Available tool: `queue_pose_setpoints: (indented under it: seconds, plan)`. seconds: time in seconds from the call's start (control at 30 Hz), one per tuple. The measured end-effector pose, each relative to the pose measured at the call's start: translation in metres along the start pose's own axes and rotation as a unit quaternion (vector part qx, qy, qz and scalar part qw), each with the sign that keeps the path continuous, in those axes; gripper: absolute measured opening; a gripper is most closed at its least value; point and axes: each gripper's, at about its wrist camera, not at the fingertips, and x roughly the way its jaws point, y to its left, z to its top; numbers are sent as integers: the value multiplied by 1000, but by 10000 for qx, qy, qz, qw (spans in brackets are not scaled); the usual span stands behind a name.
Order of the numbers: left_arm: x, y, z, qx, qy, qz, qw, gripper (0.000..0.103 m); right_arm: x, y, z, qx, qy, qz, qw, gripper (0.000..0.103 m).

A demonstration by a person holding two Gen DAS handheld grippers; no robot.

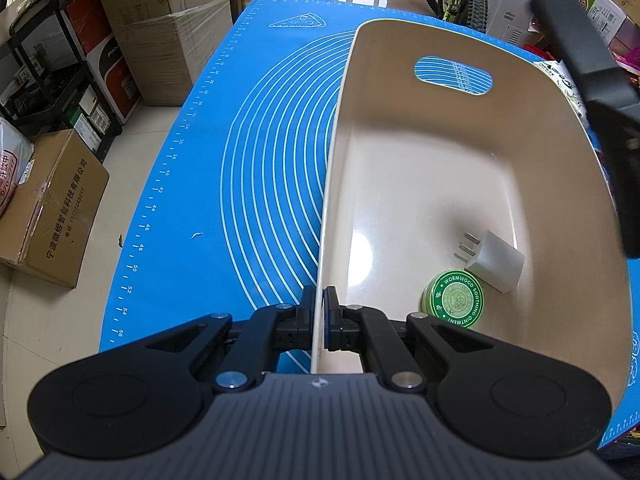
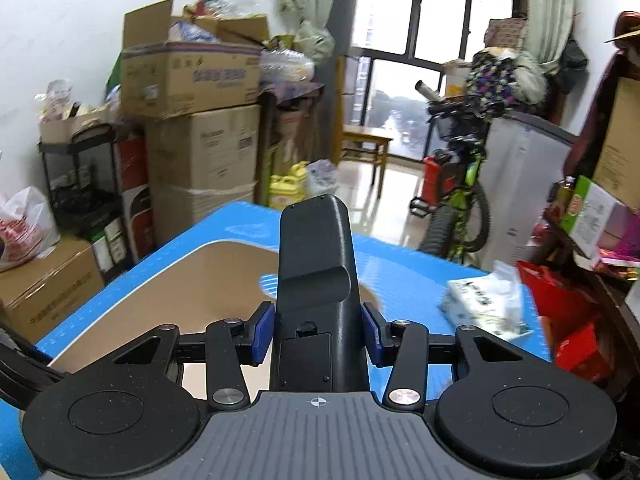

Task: Organize rigid objects
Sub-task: 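Lower the black glasses case into the beige bin and release it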

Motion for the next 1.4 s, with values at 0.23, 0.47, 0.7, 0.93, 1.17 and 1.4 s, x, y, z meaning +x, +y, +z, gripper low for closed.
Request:
queue_pose_setpoints:
  seconds: [0.23,0.47,0.7,0.93,1.17,1.4]
  plan:
    - [0,0,0,5,2,6,10000,5,26,27,-13,-7,540,272,9982,52]
    - [0,0,0,6,0,4,10000,5,47,48,-30,-227,1124,537,9920,52]
    - [0,-3,0,10,1,16,10000,5,69,56,-34,-238,2039,650,9765,52]
    - [0,-1,1,2,3,2,10000,5,64,49,-31,-56,1928,759,9783,60]
    - [0,-2,1,-8,8,1,10000,5,34,29,-18,56,1436,836,9861,66]
    - [0,-2,1,-3,7,0,10000,5,1,-16,-3,304,957,637,9929,72]
